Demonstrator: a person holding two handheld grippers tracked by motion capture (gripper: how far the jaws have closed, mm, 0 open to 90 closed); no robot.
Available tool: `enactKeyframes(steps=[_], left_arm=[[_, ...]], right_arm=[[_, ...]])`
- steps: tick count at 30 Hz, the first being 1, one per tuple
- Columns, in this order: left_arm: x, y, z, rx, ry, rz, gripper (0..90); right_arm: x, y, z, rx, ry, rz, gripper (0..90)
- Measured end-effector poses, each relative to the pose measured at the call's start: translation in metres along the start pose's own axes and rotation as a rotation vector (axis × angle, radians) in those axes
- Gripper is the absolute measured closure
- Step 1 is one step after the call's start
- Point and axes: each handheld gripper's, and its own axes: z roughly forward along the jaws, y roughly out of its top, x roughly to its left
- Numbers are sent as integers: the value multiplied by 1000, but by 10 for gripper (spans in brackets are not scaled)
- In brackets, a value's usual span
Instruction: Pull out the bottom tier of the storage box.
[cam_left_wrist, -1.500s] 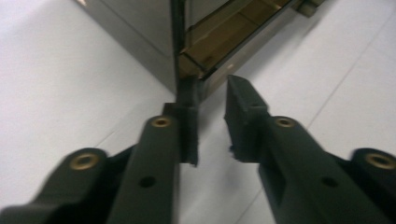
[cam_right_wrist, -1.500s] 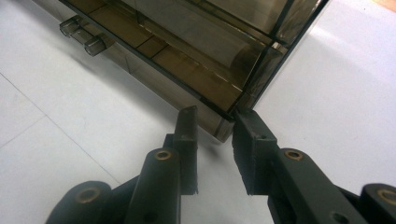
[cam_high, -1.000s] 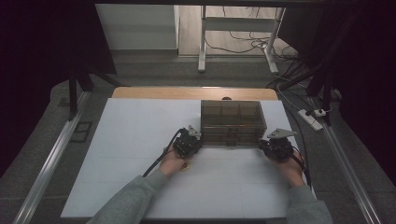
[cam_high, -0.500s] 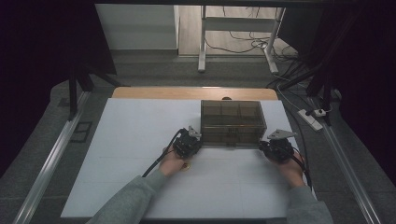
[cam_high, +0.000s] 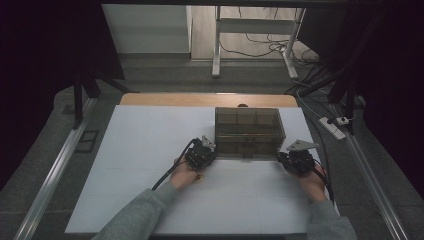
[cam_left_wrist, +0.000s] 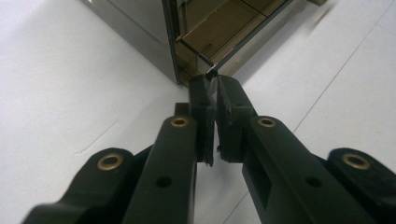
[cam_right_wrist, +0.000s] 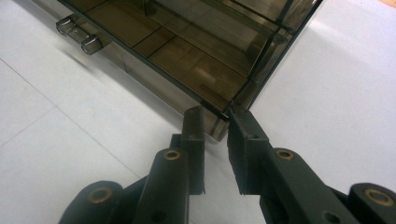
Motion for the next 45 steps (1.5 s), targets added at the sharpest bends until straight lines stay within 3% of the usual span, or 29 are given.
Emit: enactKeyframes(steps=[45], left_arm=[[-9, -9, -4, 36, -8, 15, 870]], right_arm=[[10, -5, -10, 18, -10, -30, 774]])
